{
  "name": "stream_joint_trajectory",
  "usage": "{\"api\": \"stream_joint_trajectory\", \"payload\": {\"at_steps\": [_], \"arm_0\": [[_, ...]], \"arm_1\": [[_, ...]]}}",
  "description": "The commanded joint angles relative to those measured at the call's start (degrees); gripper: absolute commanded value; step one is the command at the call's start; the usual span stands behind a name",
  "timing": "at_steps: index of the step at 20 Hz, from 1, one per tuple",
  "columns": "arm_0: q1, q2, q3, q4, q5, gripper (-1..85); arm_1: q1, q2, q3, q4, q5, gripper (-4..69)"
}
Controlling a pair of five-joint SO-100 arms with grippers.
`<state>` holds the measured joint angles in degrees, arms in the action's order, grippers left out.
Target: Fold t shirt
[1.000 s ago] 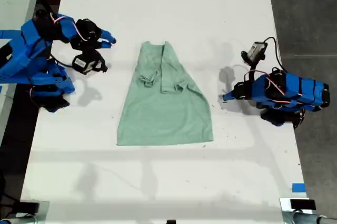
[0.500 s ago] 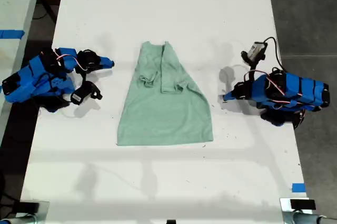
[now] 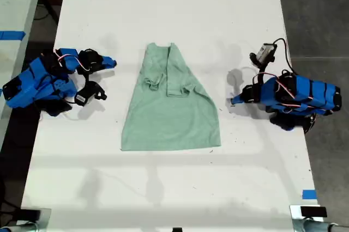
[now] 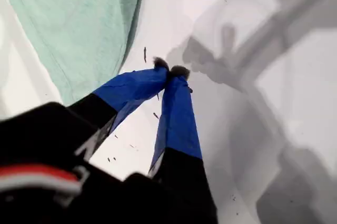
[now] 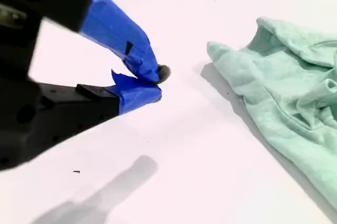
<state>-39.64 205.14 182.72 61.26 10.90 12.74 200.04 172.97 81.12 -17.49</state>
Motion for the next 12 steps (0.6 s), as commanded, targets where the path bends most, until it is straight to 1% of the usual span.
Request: {"api": "stream_joint_trajectory", "payload": {"at_steps": [1, 12], "arm_0": [[-0.9, 0.4, 0.7, -0.1, -0.2, -0.1], [-0.8, 0.4, 0.8, -0.1, -0.2, -0.1]], "arm_1": [[0.2, 0.4, 3.9, -1.6, -0.1, 1.7], [0.2, 0.4, 3.9, -1.6, -0.1, 1.7]]}}
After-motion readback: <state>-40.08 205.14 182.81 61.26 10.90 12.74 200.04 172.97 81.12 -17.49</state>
